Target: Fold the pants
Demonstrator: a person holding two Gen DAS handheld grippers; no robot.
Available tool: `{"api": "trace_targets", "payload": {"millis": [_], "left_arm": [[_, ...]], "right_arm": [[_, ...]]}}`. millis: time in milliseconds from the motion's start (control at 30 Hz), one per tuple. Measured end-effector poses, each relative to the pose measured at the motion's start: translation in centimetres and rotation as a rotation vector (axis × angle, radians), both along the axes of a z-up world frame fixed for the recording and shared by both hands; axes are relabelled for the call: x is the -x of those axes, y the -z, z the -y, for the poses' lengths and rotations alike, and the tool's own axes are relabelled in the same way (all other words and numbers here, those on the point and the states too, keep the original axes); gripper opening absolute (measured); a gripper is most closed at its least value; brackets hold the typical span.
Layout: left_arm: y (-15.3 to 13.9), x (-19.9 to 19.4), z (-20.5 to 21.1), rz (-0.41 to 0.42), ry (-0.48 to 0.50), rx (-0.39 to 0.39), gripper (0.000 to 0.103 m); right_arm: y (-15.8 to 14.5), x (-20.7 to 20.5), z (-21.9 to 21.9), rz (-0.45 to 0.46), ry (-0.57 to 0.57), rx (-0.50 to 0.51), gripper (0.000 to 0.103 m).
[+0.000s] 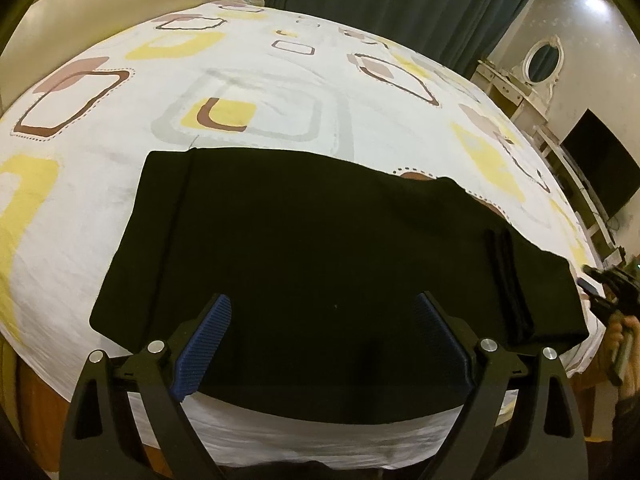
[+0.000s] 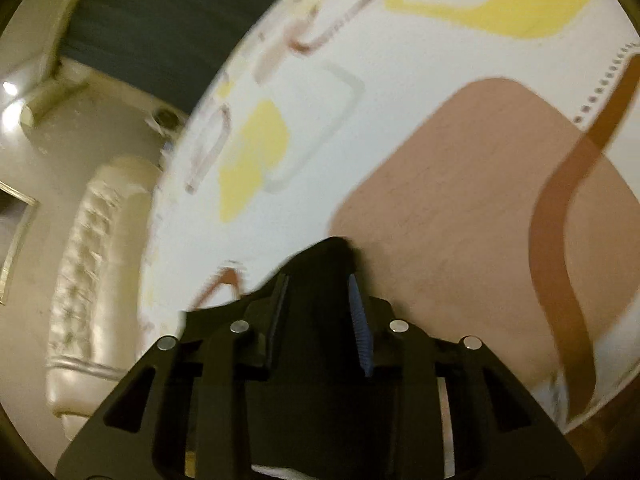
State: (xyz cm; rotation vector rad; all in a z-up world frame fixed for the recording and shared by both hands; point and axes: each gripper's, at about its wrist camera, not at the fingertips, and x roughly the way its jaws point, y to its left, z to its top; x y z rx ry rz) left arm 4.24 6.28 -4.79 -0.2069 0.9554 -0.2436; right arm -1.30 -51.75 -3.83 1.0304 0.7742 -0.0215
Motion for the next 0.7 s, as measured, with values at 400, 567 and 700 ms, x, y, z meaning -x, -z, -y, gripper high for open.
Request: {"api": "trace_targets", "payload": {"millis": [400,567,700], "left_arm": [[-0.6,-0.3,-1.9,0.001,-0.037,0.039,0.092],[-0.9,-1.4,-5.5,-0.022,-0.086,0.12,0.092],[-0.8,-2.2,-10.1,-0.046,-0.139,0.229,0.092]], "right_arm": [[4.2,3.0,-6.6,-0.031,-0.164,-0.1,0.034],[4.0,4.0,-7.1,-0.02,-0.187,-0.053,0.031],[4.3,3.9,-7.0,-0.008,-0.183,-0.071,0.031]]}}
